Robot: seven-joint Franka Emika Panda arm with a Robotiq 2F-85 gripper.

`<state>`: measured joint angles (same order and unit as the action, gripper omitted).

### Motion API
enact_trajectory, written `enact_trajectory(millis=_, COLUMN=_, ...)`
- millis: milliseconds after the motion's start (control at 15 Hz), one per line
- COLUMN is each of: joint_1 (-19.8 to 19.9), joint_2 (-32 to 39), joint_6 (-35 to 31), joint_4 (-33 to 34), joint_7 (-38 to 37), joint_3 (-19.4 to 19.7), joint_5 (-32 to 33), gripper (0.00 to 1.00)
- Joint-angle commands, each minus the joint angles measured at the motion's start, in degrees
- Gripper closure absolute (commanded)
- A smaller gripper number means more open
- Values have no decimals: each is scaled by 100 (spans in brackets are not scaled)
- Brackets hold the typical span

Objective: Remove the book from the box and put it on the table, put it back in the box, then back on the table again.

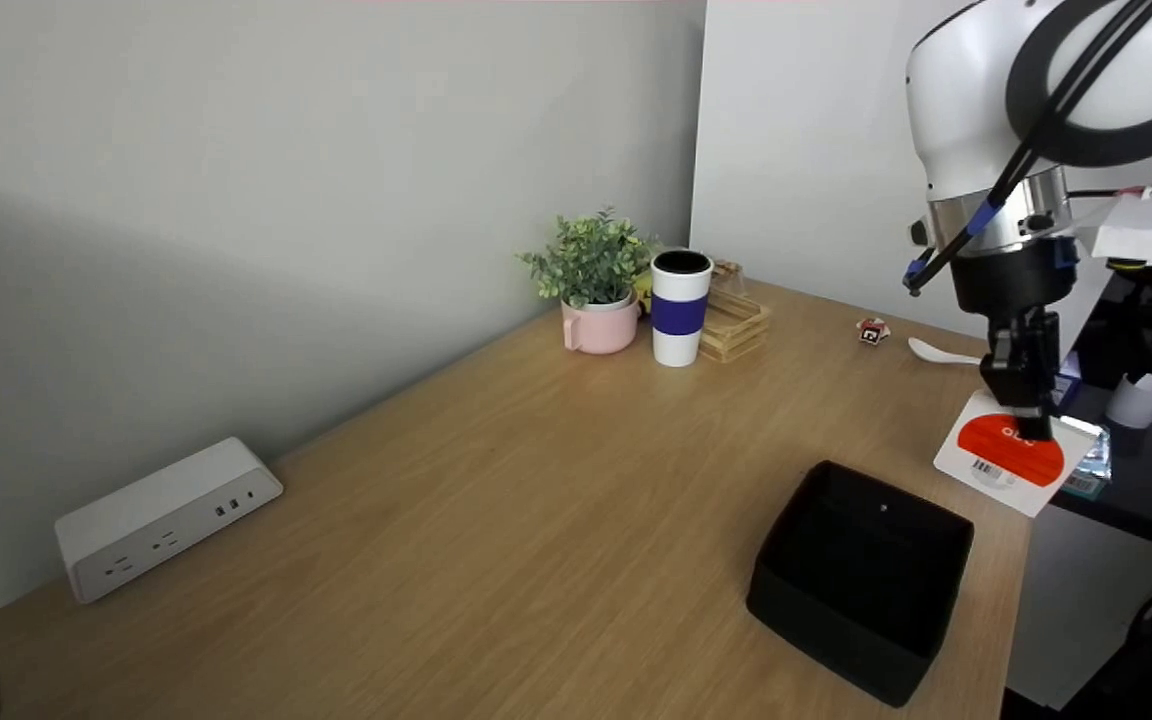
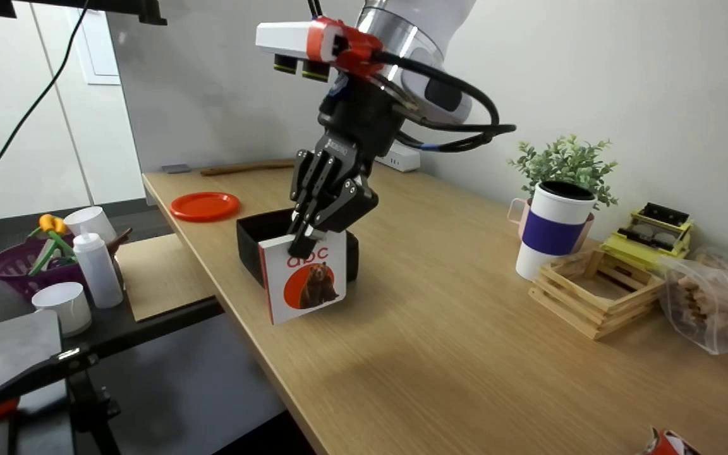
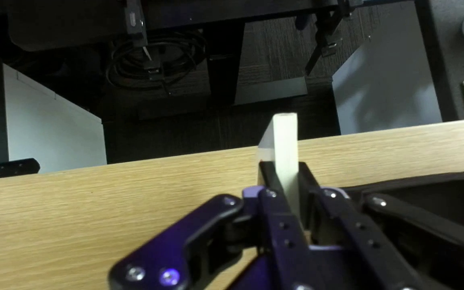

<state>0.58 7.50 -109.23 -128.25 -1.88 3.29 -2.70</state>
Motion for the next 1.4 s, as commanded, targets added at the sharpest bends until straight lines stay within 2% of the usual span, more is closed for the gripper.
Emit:
enact_trajectory(millis=0, joint_1=153, joint_2=96, joint_6=110, joint_4=262, joint_7=-406, joint_3=108, joint_5=116, gripper=97)
enact_trajectory(millis=200, joint_1=240, joint_2=14, joint_6=176, joint_4=406, joint_7=-548, joint_3=210, joint_5=80, gripper=97)
enact_trajectory(millis=467, joint_1=376, joint_2=-90, joint_6=178, joint_4=695, joint_7=-343, joint_3=271, joint_5=-156, gripper=97)
enact_trajectory(millis=733, joint_1=542, joint_2=158, joint_6=261, joint_4=1090, joint_7=29, joint_3=324, joint_5=-441, gripper=97)
enact_trajectory(millis=1133, joint_1=994, joint_2=1004, joint_6=808, joint_4=1939, joint_7=745, joint_3=470, joint_5=-1127, gripper=97)
enact_trajectory(millis=1333, joint_1=1197, joint_2=1607, joint_6=1119, joint_4=2465, joint_7=876, joint_3=477, joint_5=-1252, gripper=97)
